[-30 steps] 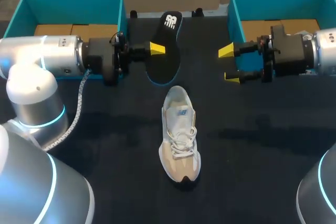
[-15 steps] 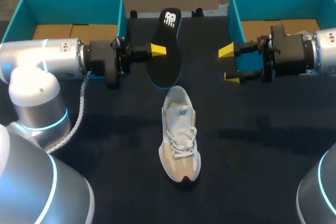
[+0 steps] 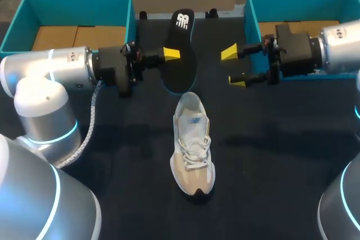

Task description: Take the shoe out of the shoebox, open the shoe tongue, remove and reinsert the insole, then place the shoe into the shoebox

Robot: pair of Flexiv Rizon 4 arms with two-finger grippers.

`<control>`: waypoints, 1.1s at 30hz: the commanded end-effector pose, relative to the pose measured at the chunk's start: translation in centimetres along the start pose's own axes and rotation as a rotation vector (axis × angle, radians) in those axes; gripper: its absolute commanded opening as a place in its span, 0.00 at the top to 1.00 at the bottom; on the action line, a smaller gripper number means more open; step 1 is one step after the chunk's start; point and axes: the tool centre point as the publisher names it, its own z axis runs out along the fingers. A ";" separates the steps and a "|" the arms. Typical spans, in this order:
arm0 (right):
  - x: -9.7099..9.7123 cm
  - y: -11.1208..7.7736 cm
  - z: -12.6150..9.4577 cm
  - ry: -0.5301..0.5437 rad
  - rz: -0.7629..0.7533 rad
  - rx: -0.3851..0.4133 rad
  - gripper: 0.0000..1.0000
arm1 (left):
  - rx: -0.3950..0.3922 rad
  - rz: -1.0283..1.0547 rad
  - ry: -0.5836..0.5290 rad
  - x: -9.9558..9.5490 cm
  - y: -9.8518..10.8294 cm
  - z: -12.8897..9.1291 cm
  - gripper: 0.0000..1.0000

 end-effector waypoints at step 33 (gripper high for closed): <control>1.3 2.0 8.1 -0.005 -0.010 -0.016 0.25 | -0.002 0.002 0.001 0.0 0.0 0.1 1.00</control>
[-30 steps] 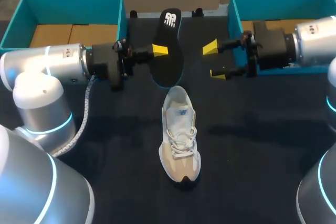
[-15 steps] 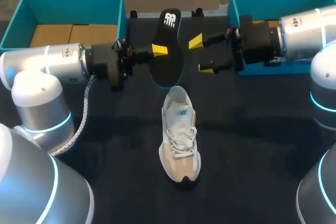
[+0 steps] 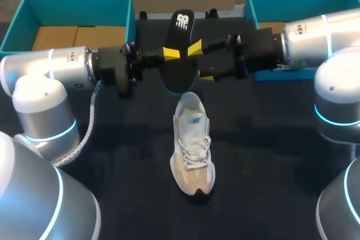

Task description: Take the shoe out of the shoebox, open the shoe tongue, remove and reinsert the insole, then place the shoe into the shoebox

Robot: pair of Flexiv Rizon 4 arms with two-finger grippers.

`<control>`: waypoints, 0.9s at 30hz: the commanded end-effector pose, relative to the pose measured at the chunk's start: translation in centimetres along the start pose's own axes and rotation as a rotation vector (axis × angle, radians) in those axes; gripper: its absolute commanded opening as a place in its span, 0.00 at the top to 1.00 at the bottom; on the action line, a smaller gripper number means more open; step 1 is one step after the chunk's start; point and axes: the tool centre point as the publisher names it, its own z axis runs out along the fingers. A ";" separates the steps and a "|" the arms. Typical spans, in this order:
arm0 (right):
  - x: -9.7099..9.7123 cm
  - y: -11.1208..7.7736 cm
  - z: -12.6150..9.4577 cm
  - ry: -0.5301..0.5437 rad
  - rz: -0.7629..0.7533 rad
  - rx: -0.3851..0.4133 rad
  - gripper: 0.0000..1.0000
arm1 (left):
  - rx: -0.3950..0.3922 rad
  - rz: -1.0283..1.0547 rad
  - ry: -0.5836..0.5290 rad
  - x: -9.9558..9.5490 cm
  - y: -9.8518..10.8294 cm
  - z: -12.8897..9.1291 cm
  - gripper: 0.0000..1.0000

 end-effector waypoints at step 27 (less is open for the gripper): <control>-0.2 -0.1 2.9 0.035 0.007 0.040 0.48 | -0.004 0.002 0.000 0.0 -0.1 0.2 1.00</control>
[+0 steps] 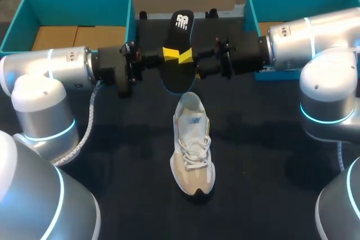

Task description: Take the shoe out of the shoebox, open the shoe tongue, remove and reinsert the insole, then place the shoe into the shoebox

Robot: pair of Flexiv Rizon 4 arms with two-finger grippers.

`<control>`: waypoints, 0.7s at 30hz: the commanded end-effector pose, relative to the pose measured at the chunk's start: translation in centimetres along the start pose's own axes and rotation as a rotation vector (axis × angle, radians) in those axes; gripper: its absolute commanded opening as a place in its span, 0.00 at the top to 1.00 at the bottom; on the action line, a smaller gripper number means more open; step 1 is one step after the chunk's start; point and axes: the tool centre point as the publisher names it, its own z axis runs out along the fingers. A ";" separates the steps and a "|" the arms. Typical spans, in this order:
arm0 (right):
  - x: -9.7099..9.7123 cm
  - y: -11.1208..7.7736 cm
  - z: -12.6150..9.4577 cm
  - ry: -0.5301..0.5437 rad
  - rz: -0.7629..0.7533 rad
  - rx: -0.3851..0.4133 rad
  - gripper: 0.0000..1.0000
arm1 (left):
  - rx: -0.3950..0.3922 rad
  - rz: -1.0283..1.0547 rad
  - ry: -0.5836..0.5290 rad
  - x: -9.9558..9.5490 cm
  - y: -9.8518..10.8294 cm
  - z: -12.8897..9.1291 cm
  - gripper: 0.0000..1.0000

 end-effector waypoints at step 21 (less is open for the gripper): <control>-0.3 -0.7 0.7 0.009 0.015 -0.012 0.59 | -0.004 0.002 -0.002 0.1 0.0 0.2 1.00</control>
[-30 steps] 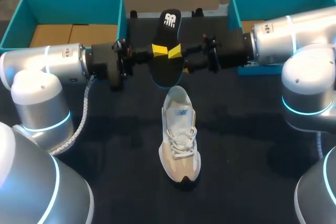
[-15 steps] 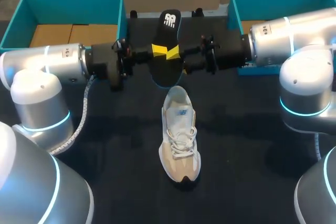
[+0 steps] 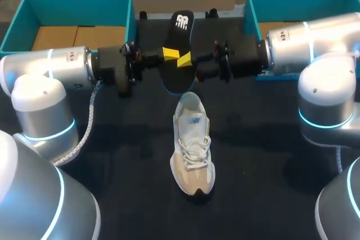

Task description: Take the shoe out of the shoebox, open the shoe tongue, remove and reinsert the insole, then place the shoe into the shoebox

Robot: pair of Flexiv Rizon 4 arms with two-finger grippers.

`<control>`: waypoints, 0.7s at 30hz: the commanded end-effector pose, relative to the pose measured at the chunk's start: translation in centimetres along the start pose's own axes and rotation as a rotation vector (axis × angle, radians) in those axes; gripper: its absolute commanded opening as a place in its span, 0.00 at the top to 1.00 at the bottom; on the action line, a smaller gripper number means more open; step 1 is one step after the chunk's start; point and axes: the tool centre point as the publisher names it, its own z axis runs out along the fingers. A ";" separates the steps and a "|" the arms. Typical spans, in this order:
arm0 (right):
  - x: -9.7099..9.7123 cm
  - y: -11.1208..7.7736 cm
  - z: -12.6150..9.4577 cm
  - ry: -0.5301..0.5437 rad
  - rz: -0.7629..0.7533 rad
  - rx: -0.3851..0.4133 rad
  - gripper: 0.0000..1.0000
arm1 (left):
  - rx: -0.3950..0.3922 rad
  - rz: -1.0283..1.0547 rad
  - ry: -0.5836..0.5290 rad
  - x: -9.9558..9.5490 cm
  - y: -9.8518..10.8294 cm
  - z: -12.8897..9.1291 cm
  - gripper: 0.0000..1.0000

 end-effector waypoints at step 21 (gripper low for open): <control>0.2 0.1 0.2 0.024 -0.018 -0.020 1.00 | -0.003 0.002 -0.002 0.1 0.0 0.2 1.00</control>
